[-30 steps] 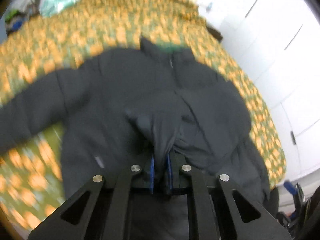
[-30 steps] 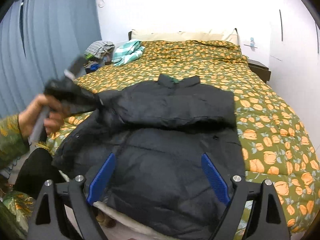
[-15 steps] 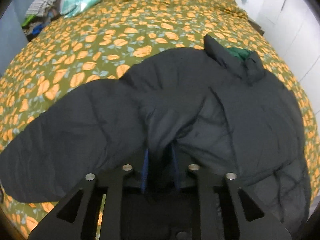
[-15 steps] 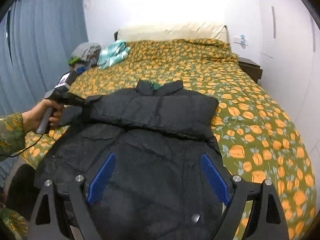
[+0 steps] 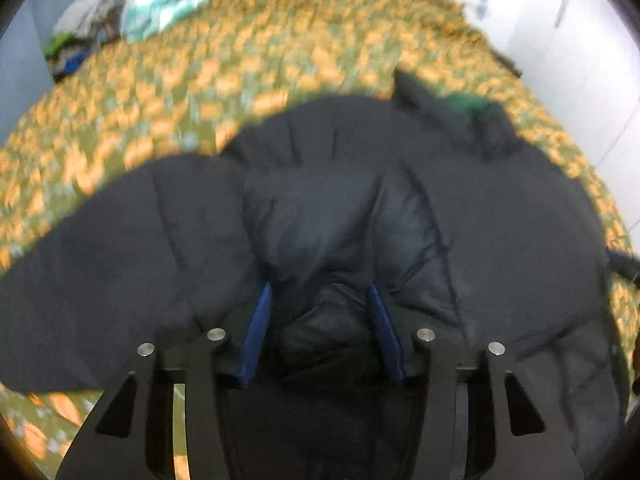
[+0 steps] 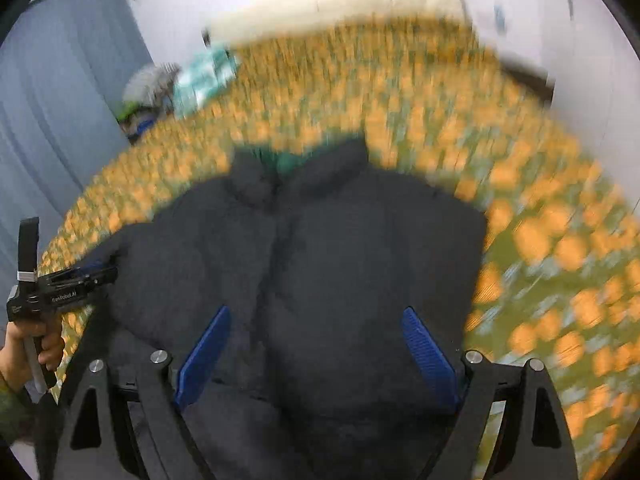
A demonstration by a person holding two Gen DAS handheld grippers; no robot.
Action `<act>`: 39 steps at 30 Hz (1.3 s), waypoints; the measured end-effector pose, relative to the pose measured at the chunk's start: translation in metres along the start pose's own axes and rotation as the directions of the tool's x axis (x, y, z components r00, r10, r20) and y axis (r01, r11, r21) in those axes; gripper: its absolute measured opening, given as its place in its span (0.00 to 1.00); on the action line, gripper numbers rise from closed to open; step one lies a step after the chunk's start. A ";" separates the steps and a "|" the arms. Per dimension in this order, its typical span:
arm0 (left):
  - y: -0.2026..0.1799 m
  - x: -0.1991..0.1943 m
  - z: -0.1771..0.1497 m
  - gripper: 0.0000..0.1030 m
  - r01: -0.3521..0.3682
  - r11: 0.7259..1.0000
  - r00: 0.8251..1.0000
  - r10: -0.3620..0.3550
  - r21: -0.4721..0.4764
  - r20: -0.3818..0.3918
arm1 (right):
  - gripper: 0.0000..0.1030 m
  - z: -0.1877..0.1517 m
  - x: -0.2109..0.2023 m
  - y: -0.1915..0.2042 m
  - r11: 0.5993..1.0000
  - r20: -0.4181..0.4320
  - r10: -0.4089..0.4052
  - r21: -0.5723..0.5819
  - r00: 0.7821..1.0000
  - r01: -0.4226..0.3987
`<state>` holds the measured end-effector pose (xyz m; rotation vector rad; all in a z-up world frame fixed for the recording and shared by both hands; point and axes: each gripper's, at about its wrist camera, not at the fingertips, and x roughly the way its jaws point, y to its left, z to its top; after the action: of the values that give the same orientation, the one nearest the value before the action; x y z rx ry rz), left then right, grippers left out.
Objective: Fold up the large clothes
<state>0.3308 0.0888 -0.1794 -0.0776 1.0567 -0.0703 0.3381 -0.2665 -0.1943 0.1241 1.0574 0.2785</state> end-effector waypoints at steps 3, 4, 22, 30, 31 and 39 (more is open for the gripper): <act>0.006 0.011 -0.011 0.53 0.027 0.999 0.999 -0.028 -0.044 -0.018 | 0.88 -0.012 0.035 0.004 0.998 -0.124 -0.036 -0.061 0.992 0.029; 0.007 0.010 -0.014 0.53 0.027 0.999 1.000 -0.028 -0.041 -0.014 | 0.88 -0.010 0.033 0.007 0.996 -0.123 -0.043 -0.083 0.991 0.033; 0.002 0.006 -0.021 0.76 -0.014 1.000 1.000 0.014 -0.003 0.021 | 0.88 0.055 0.068 -0.006 0.981 -0.054 -0.189 0.027 0.980 0.191; -0.012 -0.053 -0.045 0.87 0.012 1.000 0.995 -0.014 0.018 0.103 | 0.93 0.006 -0.050 0.076 0.934 0.220 -0.302 -0.128 0.928 0.334; -0.016 -0.062 -0.048 0.88 0.009 1.000 0.993 -0.012 0.024 0.117 | 0.93 -0.003 -0.064 0.087 0.926 0.257 -0.312 -0.132 0.915 0.353; -0.041 -0.134 -0.072 0.93 -0.003 0.998 0.974 -0.010 0.056 0.228 | 0.94 -0.041 -0.133 0.128 0.896 0.398 -0.349 -0.122 0.848 0.426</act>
<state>0.2012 0.0584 -0.0945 -0.0358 0.8244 -0.0920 0.2193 -0.1833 -0.0725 -0.2227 0.6521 -0.0112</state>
